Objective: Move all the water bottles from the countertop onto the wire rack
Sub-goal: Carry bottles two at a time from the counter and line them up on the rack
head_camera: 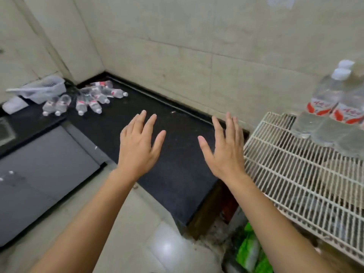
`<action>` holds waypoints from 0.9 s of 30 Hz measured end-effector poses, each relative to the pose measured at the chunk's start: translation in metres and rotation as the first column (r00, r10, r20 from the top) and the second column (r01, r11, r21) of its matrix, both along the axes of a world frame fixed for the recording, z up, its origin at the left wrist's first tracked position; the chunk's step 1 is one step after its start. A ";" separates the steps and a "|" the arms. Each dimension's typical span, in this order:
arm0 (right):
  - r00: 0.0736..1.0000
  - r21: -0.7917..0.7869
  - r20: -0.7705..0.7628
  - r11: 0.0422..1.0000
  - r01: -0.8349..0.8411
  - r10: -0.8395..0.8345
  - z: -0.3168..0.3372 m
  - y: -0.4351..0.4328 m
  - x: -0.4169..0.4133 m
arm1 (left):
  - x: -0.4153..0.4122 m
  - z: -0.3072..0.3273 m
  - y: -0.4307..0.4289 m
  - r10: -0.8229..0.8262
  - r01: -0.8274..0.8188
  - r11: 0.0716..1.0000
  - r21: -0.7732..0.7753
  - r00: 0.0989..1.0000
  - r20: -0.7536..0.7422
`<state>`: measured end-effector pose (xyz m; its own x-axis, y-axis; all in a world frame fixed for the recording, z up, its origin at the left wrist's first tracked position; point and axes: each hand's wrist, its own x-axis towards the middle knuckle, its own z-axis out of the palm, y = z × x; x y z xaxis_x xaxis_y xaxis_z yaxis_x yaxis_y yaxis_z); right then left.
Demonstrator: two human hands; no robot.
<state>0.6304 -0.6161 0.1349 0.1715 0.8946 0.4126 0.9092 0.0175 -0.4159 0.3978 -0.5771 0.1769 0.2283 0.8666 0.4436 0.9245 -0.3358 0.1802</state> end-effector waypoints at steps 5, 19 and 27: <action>0.999 0.000 -0.015 0.999 -0.044 0.044 0.003 0.069 -0.129 | -0.144 -0.004 0.039 0.093 -0.097 0.993 -0.073 0.994 -0.050; 0.911 -0.045 0.057 0.913 -0.405 0.408 -0.005 0.229 -0.416 | -0.423 -0.012 0.118 0.414 -0.405 0.909 -0.098 0.904 0.107; 0.905 -0.049 0.030 0.905 -0.422 0.424 -0.039 0.370 -0.500 | -0.499 -0.038 0.253 0.438 -0.430 0.896 -0.115 0.897 0.059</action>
<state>0.1309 -0.2458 0.0963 -0.2425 0.8956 0.3729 0.8355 0.3881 -0.3889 -0.1013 -0.3241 0.1392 -0.2134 0.9106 0.3540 0.9550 0.1180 0.2722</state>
